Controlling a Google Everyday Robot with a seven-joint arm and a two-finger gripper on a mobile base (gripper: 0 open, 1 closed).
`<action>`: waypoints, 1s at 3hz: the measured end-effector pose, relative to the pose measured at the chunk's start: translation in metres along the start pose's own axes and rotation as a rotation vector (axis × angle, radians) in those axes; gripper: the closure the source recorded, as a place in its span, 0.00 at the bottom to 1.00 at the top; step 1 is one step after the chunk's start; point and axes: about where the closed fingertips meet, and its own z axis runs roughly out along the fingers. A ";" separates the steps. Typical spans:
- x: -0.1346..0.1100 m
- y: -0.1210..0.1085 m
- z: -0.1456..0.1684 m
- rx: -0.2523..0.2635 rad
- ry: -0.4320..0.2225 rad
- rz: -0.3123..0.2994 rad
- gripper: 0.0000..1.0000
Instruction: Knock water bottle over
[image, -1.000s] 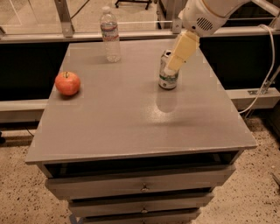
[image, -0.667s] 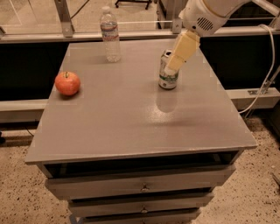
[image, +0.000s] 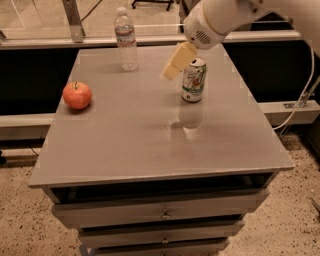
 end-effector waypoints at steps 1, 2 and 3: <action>-0.028 -0.024 0.053 0.021 -0.111 0.042 0.00; -0.060 -0.049 0.091 0.051 -0.205 0.066 0.00; -0.079 -0.073 0.120 0.093 -0.251 0.099 0.00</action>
Offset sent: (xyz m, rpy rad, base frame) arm 0.1484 0.1078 -0.0006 0.3119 -0.1569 -0.0128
